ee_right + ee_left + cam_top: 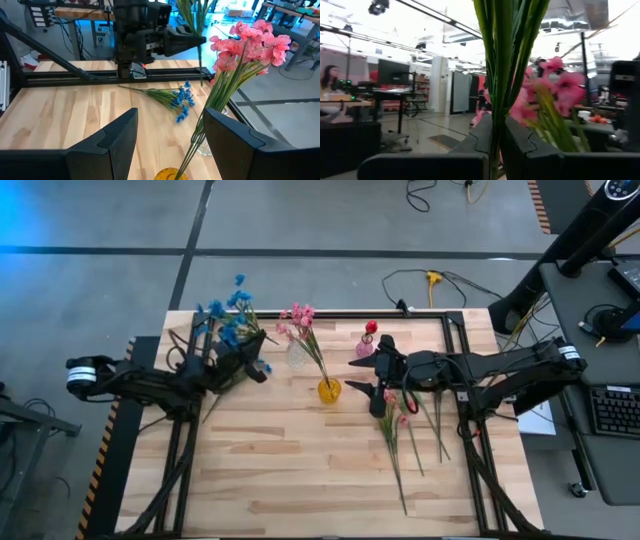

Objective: Sort flowers into vase by color
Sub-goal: Put the left blue flowers into the transparent vase, then put the left pink flowers into the yellow vase

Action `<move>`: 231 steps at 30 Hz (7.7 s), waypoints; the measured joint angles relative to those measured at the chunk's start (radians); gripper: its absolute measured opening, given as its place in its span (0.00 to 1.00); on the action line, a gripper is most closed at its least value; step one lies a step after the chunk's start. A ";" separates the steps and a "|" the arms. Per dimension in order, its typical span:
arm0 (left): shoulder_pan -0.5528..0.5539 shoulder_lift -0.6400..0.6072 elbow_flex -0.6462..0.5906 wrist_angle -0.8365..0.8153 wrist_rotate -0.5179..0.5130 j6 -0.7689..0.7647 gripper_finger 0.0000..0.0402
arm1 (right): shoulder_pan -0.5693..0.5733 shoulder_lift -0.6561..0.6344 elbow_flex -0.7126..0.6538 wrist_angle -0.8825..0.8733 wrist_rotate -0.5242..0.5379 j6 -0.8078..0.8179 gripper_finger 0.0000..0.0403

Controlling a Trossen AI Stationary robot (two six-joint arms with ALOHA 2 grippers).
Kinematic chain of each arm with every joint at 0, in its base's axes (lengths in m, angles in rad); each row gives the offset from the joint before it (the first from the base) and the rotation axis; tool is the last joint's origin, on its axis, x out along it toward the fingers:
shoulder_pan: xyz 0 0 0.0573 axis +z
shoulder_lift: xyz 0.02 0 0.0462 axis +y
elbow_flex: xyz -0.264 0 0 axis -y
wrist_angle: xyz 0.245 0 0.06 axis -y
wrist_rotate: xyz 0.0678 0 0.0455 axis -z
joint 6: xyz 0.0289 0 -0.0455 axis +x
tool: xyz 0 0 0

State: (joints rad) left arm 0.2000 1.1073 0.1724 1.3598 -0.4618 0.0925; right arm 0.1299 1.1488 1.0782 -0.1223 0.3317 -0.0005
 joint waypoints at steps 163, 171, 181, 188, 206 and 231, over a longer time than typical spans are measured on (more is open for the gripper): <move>0.164 0.145 0.127 -0.392 0.129 -0.068 0.56 | 0.000 0.000 0.000 0.000 0.001 0.008 0.54; 0.164 0.075 0.127 -0.463 0.127 -0.056 0.56 | 0.000 0.000 0.000 0.000 0.001 0.013 0.54; 0.162 -0.020 0.127 -0.636 0.105 -0.076 0.56 | 0.000 0.000 0.000 0.000 0.001 0.016 0.54; 0.161 -0.105 0.127 -0.748 0.085 -0.111 0.56 | 0.000 -0.001 0.000 -0.035 0.001 0.062 0.54; -0.104 -0.347 0.127 -0.976 0.086 -0.251 0.53 | 0.000 -0.001 0.000 -0.445 0.003 0.521 0.54; -0.245 -0.342 0.127 -0.767 0.053 -0.192 0.54 | 0.153 0.277 0.001 -0.832 -0.331 1.198 0.54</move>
State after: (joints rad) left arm -0.0451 0.7657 0.2989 0.5924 -0.4088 -0.0990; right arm 0.2832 1.4261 1.0794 -0.9538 0.0002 1.1975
